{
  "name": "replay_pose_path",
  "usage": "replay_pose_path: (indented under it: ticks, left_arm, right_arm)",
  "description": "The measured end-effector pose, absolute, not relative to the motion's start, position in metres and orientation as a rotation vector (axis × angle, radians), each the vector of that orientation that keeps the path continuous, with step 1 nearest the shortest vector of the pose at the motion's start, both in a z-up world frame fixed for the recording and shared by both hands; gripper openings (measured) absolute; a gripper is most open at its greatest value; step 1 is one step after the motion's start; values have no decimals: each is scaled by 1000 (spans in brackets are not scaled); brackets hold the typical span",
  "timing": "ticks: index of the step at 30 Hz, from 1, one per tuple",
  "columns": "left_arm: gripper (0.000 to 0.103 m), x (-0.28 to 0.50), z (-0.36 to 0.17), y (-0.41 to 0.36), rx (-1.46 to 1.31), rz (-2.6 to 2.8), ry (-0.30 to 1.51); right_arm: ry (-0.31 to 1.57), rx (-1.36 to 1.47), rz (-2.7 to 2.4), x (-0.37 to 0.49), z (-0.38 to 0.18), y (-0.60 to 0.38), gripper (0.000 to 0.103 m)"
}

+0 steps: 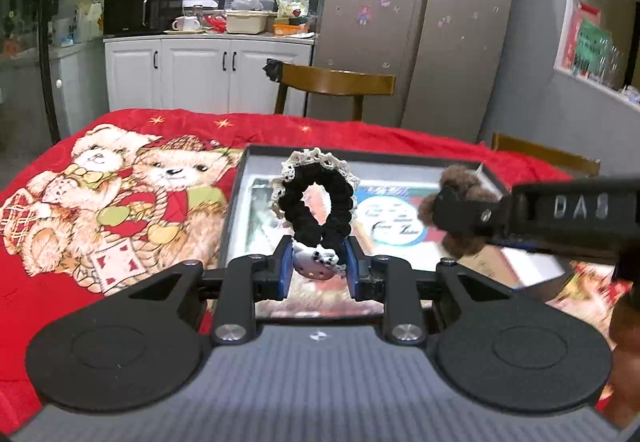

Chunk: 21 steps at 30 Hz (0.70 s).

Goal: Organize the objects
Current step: 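Carry the black scrunchie with left tool while right tool carries fuzzy tie into box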

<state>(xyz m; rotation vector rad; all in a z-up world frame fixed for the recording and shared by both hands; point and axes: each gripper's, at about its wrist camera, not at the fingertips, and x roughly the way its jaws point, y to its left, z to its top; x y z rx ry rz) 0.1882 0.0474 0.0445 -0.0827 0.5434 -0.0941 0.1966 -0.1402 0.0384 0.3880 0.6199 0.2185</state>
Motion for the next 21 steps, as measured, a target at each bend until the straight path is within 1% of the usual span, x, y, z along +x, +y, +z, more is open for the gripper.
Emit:
replay_pose_path:
  ticks: [8, 21]
  left_arm:
    - [31, 195, 18, 53, -76, -42, 538]
    - [31, 203, 8, 62, -95, -32, 546]
  right_arm:
    - [675, 327, 259, 205, 15, -132, 27]
    - [669, 317, 295, 214, 7, -133, 27]
